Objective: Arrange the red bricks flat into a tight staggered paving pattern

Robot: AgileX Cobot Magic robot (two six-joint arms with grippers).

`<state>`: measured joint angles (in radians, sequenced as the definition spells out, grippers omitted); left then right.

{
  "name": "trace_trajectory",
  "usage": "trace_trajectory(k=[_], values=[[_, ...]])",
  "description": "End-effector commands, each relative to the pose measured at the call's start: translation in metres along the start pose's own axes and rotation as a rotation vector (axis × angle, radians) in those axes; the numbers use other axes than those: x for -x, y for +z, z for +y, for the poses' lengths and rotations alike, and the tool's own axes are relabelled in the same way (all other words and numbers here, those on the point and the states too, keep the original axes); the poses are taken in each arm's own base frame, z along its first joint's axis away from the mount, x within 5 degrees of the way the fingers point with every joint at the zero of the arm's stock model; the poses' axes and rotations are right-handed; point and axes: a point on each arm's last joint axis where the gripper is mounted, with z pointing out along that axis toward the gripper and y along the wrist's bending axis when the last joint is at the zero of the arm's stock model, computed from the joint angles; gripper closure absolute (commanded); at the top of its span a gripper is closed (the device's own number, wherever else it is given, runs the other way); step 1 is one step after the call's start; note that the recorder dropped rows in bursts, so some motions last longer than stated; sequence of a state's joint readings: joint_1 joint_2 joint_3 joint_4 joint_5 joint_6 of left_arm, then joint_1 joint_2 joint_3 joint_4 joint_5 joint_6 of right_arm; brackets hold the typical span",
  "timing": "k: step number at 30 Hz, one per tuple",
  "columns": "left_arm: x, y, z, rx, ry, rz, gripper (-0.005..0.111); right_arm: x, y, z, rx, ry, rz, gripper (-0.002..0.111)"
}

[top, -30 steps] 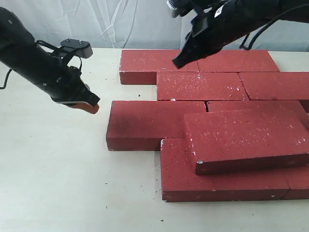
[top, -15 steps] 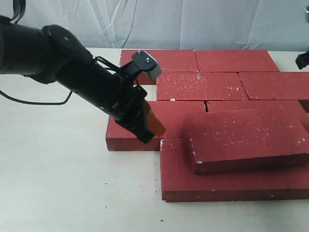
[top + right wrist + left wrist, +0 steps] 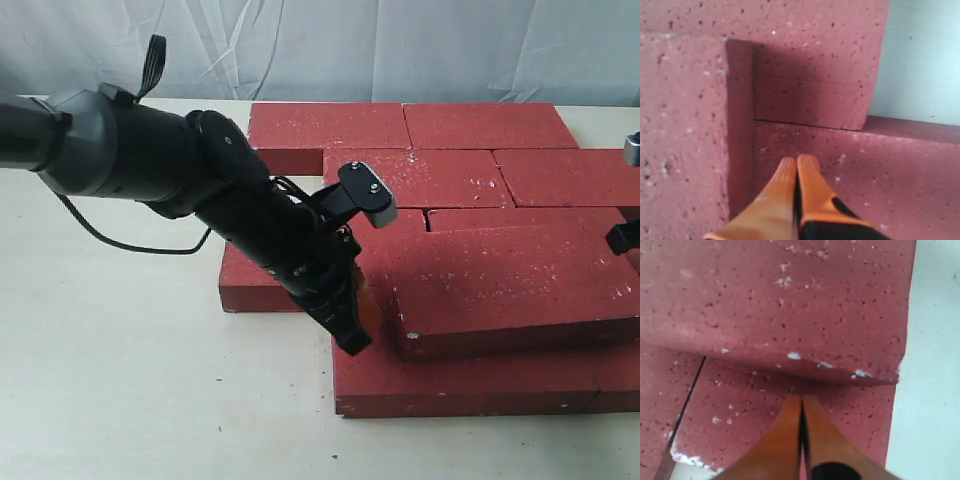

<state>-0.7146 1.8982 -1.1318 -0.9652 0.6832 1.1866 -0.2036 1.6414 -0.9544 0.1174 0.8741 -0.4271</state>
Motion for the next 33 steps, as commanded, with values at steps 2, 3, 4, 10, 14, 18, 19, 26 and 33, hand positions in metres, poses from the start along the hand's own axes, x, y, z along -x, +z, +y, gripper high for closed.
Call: trace_trajectory(k=[2, 3, 4, 10, 14, 18, 19, 26, 33], values=[[0.008, 0.008, -0.012, -0.006, 0.014, -0.018, 0.107, 0.001, -0.001, 0.009, 0.097, -0.015, -0.043, 0.109], [0.01, 0.009, -0.014, -0.005, 0.015, -0.022, 0.107, 0.001, -0.001, 0.011, 0.115, -0.024, -0.045, 0.109], [0.01, 0.01, -0.016, -0.003, 0.018, -0.024, 0.107, 0.001, -0.001, 0.012, 0.128, -0.022, -0.047, 0.109], [0.013, 0.014, -0.02, 0.031, 0.042, -0.035, 0.107, 0.001, -0.001, 0.013, 0.138, -0.018, -0.047, 0.109], [0.016, 0.012, -0.016, 0.089, 0.067, -0.05, 0.107, 0.002, -0.006, 0.015, 0.15, -0.019, -0.073, 0.109], [0.022, 0.0, -0.018, 0.128, 0.098, -0.085, 0.107, 0.006, -0.025, 0.031, 0.153, -0.092, -0.139, 0.109], [0.024, -0.005, -0.019, 0.133, 0.102, -0.096, 0.107, 0.008, -0.03, 0.037, 0.151, -0.116, -0.154, 0.109], [0.025, -0.034, -0.011, 0.185, 0.097, -0.095, 0.107, 0.013, -0.064, 0.087, 0.173, -0.286, -0.252, 0.109], [0.014, -0.069, 0.018, 0.268, 0.007, -0.113, 0.107, 0.028, -0.078, 0.122, 0.246, -0.326, -0.345, 0.109]])
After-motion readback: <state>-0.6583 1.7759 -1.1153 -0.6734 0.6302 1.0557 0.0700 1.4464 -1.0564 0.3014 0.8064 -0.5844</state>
